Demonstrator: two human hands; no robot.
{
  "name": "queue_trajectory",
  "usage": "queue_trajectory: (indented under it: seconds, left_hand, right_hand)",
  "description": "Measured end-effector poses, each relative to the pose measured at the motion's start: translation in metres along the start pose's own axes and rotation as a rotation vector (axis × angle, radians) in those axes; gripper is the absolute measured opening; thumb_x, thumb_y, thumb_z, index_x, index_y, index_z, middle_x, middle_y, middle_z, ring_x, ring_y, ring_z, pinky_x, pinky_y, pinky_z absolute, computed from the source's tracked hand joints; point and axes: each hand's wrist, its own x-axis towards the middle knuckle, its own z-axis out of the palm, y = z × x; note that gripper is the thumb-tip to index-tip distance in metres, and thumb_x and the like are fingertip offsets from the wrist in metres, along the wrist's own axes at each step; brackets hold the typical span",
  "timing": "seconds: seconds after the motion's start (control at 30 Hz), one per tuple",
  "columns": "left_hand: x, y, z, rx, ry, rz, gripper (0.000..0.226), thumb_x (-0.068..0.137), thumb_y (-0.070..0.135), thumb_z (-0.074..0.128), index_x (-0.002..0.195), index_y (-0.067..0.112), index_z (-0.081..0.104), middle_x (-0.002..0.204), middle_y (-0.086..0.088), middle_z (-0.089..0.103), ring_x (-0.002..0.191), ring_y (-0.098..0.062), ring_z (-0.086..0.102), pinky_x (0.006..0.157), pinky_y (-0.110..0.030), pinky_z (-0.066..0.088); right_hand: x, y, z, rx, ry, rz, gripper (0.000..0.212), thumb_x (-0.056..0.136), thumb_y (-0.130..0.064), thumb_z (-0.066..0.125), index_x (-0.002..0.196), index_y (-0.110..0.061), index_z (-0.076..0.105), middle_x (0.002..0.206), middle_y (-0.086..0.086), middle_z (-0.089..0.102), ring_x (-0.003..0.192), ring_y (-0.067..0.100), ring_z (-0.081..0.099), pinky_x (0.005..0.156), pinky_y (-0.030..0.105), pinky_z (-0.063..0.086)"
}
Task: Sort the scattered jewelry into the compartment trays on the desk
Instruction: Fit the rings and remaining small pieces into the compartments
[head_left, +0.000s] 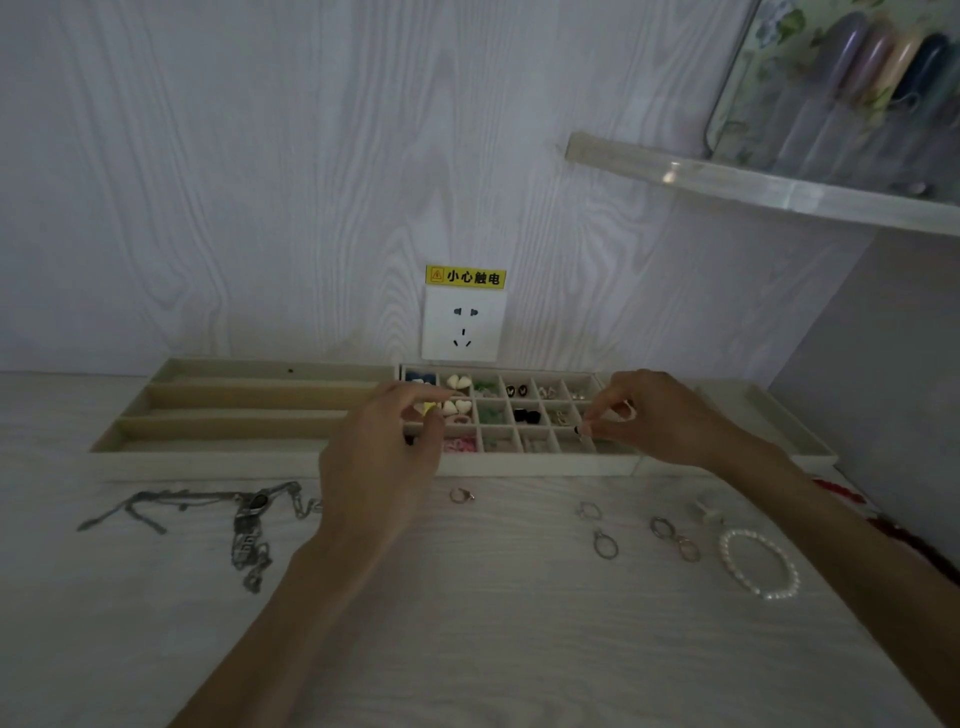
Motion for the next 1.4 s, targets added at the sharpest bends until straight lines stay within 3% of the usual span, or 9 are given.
queue_trajectory:
  seconds: [0.13, 0.3, 0.5, 0.63, 0.77, 0.93, 1.1, 1.3, 1.4]
  left_hand:
    - [-0.003, 0.003, 0.002, 0.01, -0.047, -0.008, 0.021, 0.091, 0.02, 0.054, 0.1, 0.035, 0.065, 0.089, 0.024, 0.055, 0.064, 0.012, 0.046, 0.054, -0.014, 0.032]
    - [-0.005, 0.005, 0.002, 0.03, -0.081, -0.014, 0.02, 0.091, 0.023, 0.055, 0.104, 0.036, 0.064, 0.09, 0.024, 0.057, 0.055, 0.01, 0.042, 0.05, -0.014, 0.027]
    - [-0.005, 0.006, 0.003, 0.037, -0.102, -0.013, 0.019, 0.091, 0.027, 0.055, 0.103, 0.038, 0.064, 0.085, 0.025, 0.056, 0.068, 0.008, 0.052, 0.055, -0.015, 0.035]
    - [-0.005, 0.006, 0.003, 0.037, -0.103, -0.013, 0.019, 0.091, 0.027, 0.056, 0.104, 0.038, 0.064, 0.083, 0.025, 0.054, 0.068, 0.009, 0.051, 0.058, -0.02, 0.038]
    - [-0.006, 0.006, 0.003, 0.031, -0.101, -0.003, 0.02, 0.09, 0.026, 0.056, 0.104, 0.038, 0.064, 0.088, 0.023, 0.059, 0.074, 0.007, 0.054, 0.063, -0.021, 0.043]
    - [-0.006, 0.006, 0.003, 0.037, -0.095, 0.008, 0.019, 0.09, 0.025, 0.057, 0.103, 0.036, 0.065, 0.084, 0.025, 0.054, 0.071, 0.01, 0.051, 0.058, -0.018, 0.04]
    - [-0.005, 0.006, 0.003, 0.039, -0.092, 0.018, 0.017, 0.09, 0.025, 0.058, 0.1, 0.036, 0.065, 0.091, 0.021, 0.061, 0.077, 0.004, 0.056, 0.066, -0.025, 0.05]
    - [0.0, 0.003, -0.002, 0.05, -0.093, -0.008, 0.015, 0.088, 0.026, 0.061, 0.095, 0.036, 0.069, 0.081, 0.026, 0.055, 0.072, 0.009, 0.053, 0.057, -0.013, 0.036]
    - [0.0, -0.002, -0.008, 0.069, -0.216, -0.03, 0.016, 0.087, 0.026, 0.062, 0.093, 0.039, 0.069, 0.086, 0.022, 0.062, 0.076, 0.006, 0.055, 0.062, -0.017, 0.04]
  right_hand:
    - [0.005, -0.001, 0.002, -0.057, -0.034, -0.023, 0.007, 0.081, -0.028, 0.071, 0.084, -0.023, 0.074, 0.065, -0.018, 0.046, 0.062, -0.001, 0.044, 0.058, 0.016, 0.033]
    - [0.013, 0.001, 0.009, -0.115, -0.146, -0.016, 0.013, 0.08, -0.036, 0.071, 0.087, -0.026, 0.075, 0.062, -0.02, 0.044, 0.061, -0.004, 0.043, 0.057, 0.013, 0.03]
    - [0.024, 0.003, 0.014, -0.124, -0.172, 0.049, 0.011, 0.081, -0.04, 0.068, 0.083, -0.031, 0.074, 0.071, -0.018, 0.056, 0.072, 0.004, 0.053, 0.072, 0.03, 0.046]
    - [0.026, 0.0, 0.016, -0.12, -0.169, 0.078, 0.008, 0.081, -0.038, 0.069, 0.079, -0.032, 0.074, 0.075, -0.01, 0.063, 0.072, 0.008, 0.057, 0.067, 0.027, 0.048]
    - [0.025, -0.006, 0.021, -0.238, -0.102, 0.089, 0.012, 0.082, -0.036, 0.066, 0.086, -0.028, 0.075, 0.088, -0.004, 0.07, 0.085, 0.014, 0.064, 0.079, 0.032, 0.052]
    - [0.026, -0.008, 0.029, -0.341, -0.035, 0.106, 0.014, 0.082, -0.026, 0.06, 0.083, -0.017, 0.071, 0.067, -0.006, 0.055, 0.072, 0.014, 0.057, 0.064, 0.025, 0.037]
    - [0.025, -0.009, 0.028, -0.349, -0.029, 0.132, 0.017, 0.082, -0.026, 0.061, 0.086, -0.014, 0.072, 0.075, 0.0, 0.065, 0.072, 0.016, 0.061, 0.064, 0.027, 0.042]
    - [0.023, -0.01, 0.022, -0.265, -0.079, 0.13, 0.015, 0.08, -0.029, 0.068, 0.088, -0.018, 0.076, 0.085, 0.0, 0.071, 0.076, 0.014, 0.063, 0.064, 0.024, 0.044]
    - [0.014, -0.016, 0.01, -0.182, 0.015, 0.12, 0.011, 0.081, -0.025, 0.067, 0.082, -0.018, 0.076, 0.077, -0.004, 0.069, 0.07, 0.012, 0.063, 0.06, 0.021, 0.042]
